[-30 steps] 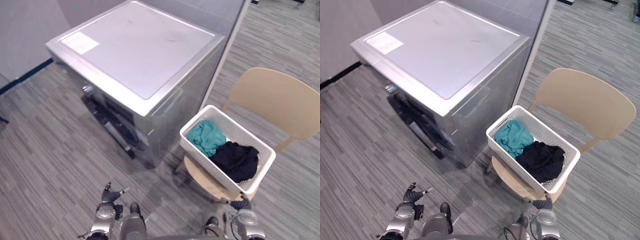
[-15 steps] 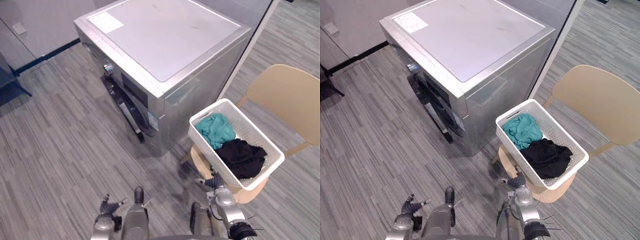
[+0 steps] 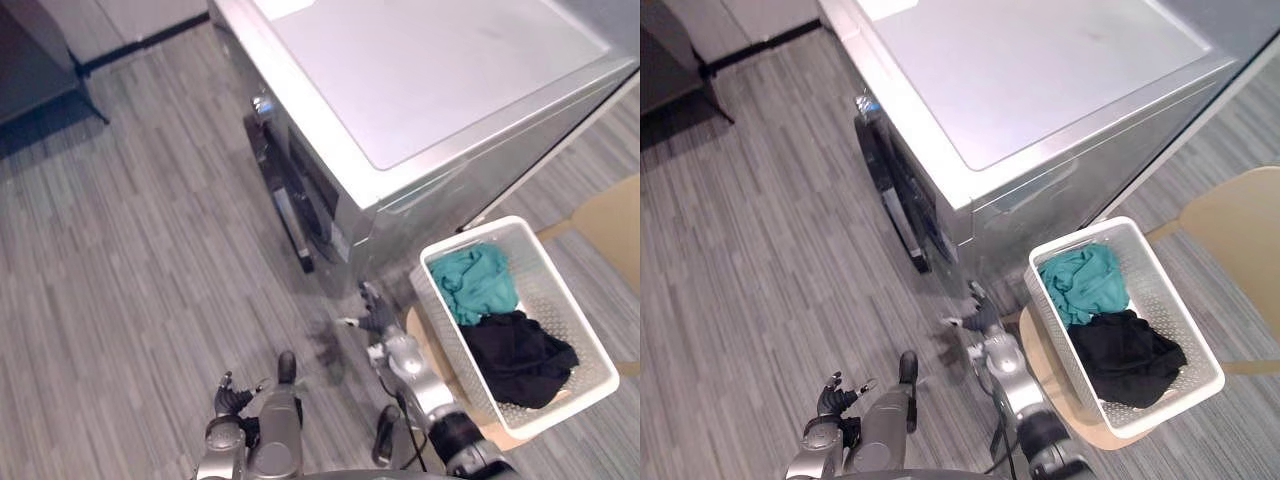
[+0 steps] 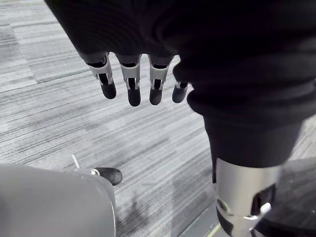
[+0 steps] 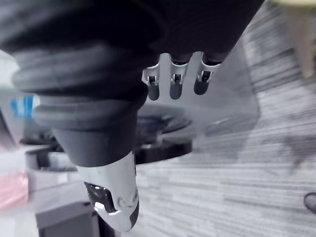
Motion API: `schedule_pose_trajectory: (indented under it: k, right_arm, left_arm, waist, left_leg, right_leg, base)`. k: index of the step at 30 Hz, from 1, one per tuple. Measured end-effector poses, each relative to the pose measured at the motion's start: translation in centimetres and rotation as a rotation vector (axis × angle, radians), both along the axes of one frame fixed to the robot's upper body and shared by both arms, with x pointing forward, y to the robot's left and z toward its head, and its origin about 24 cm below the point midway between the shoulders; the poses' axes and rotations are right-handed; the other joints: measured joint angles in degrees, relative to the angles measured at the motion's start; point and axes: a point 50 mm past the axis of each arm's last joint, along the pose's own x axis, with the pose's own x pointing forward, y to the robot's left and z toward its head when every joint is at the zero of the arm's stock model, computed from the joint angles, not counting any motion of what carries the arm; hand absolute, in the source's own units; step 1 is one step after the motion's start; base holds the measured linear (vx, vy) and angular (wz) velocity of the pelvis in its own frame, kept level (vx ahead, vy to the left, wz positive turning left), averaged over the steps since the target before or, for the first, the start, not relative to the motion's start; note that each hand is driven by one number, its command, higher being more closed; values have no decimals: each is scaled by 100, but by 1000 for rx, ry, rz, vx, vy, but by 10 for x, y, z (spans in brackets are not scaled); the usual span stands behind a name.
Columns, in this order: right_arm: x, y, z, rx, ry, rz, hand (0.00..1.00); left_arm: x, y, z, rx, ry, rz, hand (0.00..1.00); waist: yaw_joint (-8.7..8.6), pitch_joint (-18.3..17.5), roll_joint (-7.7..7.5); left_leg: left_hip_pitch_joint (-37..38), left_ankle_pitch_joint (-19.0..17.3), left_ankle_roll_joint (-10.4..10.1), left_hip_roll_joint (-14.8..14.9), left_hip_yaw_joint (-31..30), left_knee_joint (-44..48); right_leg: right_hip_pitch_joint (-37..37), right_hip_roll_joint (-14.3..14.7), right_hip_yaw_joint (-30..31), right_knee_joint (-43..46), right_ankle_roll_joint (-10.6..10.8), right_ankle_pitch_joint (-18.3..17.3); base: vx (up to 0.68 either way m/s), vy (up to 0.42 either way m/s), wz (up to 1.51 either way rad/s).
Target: Pick up the laundry basket with both hands and put the clothes into the washing machine.
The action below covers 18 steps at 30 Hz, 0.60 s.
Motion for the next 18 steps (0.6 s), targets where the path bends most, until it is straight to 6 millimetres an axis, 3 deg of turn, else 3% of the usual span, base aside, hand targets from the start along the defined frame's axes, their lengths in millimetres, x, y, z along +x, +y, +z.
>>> schedule_pose_trajectory:
  k: [3, 6, 9, 11, 15, 18]
  right_arm:
    - [18, 0, 28, -4, -97, -23, 0]
    - [47, -25, 73, 8, -233, -151, 0]
    - [61, -47, 109, 23, -334, -243, 0]
    - [65, -53, 119, 57, -357, -295, 0]
    - [74, -60, 133, 73, -373, -331, 0]
    - [87, -65, 139, 44, -339, -336, 0]
  left_arm:
    - [2, 1, 3, -8, -23, 23, 0]
    - [10, 3, 8, -8, -56, 47, 0]
    - [19, 1, 13, -21, -86, 50, 0]
    - [28, -2, 17, -27, -112, 46, 0]
    - [34, -2, 22, -15, -136, 33, 0]
    - [40, 3, 26, 5, -153, 23, 0]
  waist:
    - [25, 52, -10]
    - [140, 234, -9]
    - [205, 362, 12]
    - [296, 467, 12]
    - [301, 546, 9]
    - [325, 551, 11]
  left_leg:
    - [-240, 98, 11, -105, -147, -14]
    - [-448, 209, 77, -179, -160, -51]
    - [-671, 411, 104, -184, -222, -238]
    - [-732, 497, 122, -191, -260, -338]
    - [-912, 667, 221, -246, -337, -531]
    - [-1093, 727, 141, -265, -417, -554]
  right_leg:
    - [-196, -119, -190, 233, -5, -152]
    - [-429, -222, -301, 494, -26, -319]
    - [-720, -226, -382, 627, -48, -333]
    - [-827, -234, -389, 695, -56, -337]
    - [-1095, -260, -329, 788, -63, -341]
    - [-1297, -252, -276, 842, -62, -341]
  base:
    - [-41, -9, 43]
    - [-69, -4, 30]
    - [-72, -16, 22]
    - [-56, -26, 15]
    - [-37, -9, 11]
    - [-11, -2, 5]
